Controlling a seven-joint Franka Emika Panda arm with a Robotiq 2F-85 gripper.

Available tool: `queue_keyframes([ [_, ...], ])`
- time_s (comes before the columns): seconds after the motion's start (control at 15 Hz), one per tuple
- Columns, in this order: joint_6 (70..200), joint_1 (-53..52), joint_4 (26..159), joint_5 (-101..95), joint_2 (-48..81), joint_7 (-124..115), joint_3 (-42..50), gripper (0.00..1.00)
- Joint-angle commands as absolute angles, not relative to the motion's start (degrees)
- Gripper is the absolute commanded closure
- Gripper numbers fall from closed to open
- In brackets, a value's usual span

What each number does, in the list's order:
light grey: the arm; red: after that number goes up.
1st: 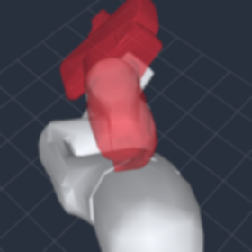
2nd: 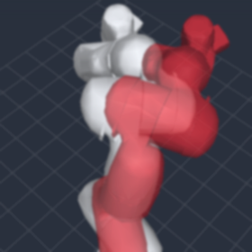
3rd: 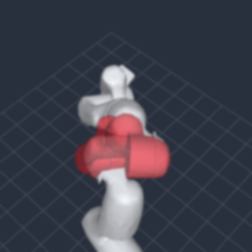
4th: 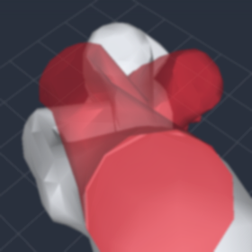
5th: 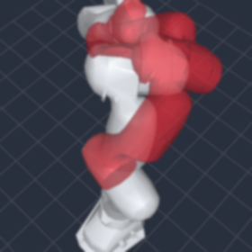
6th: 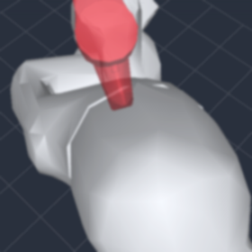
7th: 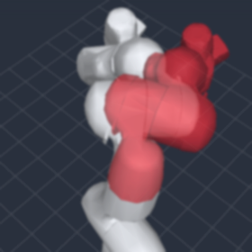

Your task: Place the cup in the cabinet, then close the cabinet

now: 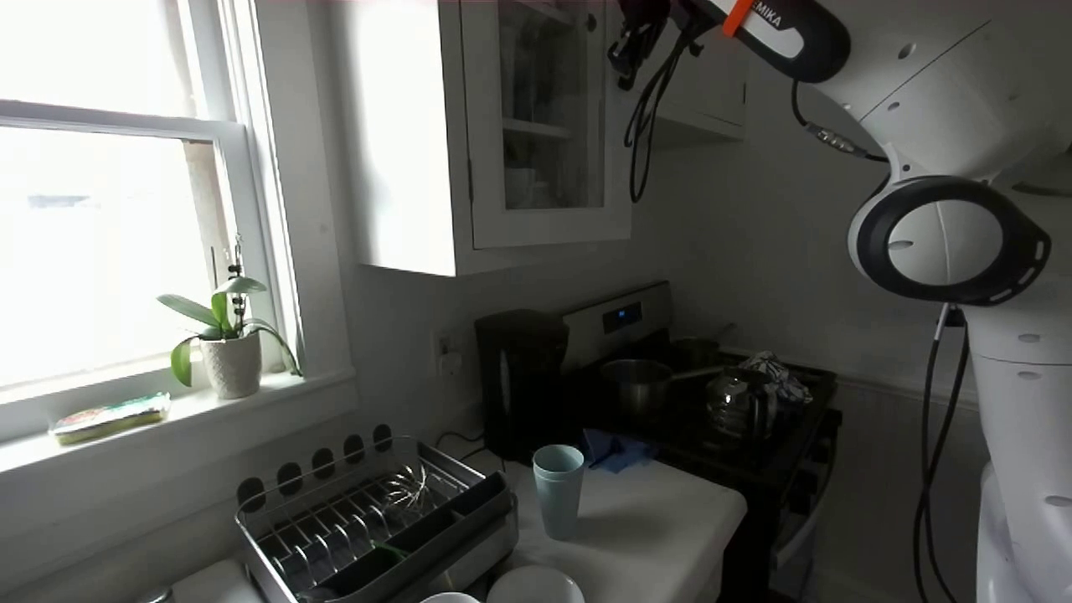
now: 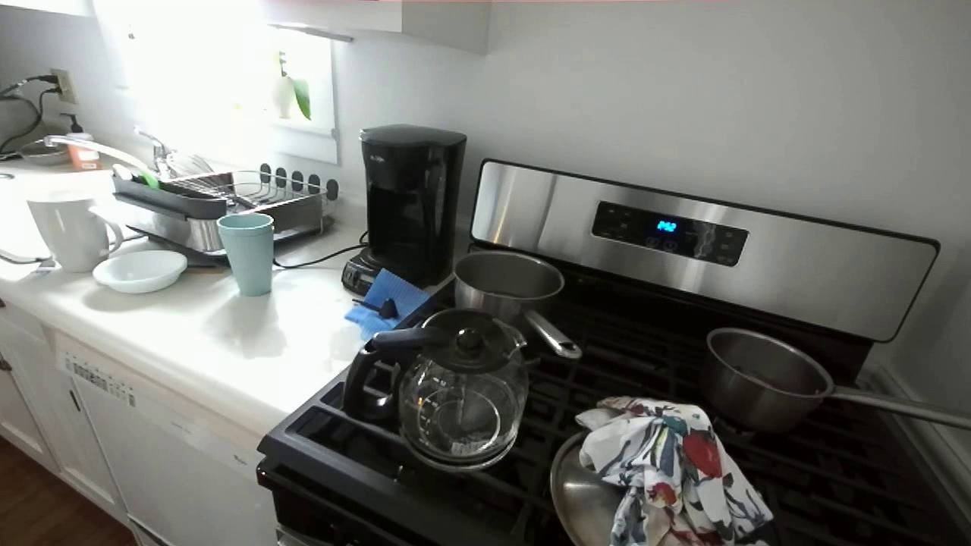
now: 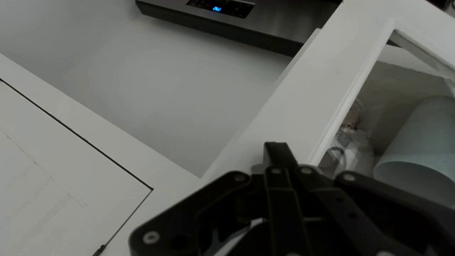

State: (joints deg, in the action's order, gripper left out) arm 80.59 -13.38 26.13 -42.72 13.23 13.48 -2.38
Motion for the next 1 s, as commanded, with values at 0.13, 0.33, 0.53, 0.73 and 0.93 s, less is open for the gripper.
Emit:
queue_keyframes([
  [0.13,85.78,-8.85,24.03,-33.84,15.20,14.77,-0.12,1.00],
  [0.33,86.99,-7.98,23.83,-30.12,15.91,13.74,0.76,1.00],
  [0.53,88.95,-7.52,23.77,-26.83,16.39,12.93,1.61,1.00],
  [0.73,90.34,-6.89,24.04,-24.68,16.24,12.89,2.38,1.00],
  [0.93,89.61,-6.83,24.06,-23.50,16.15,12.42,2.85,1.00],
])
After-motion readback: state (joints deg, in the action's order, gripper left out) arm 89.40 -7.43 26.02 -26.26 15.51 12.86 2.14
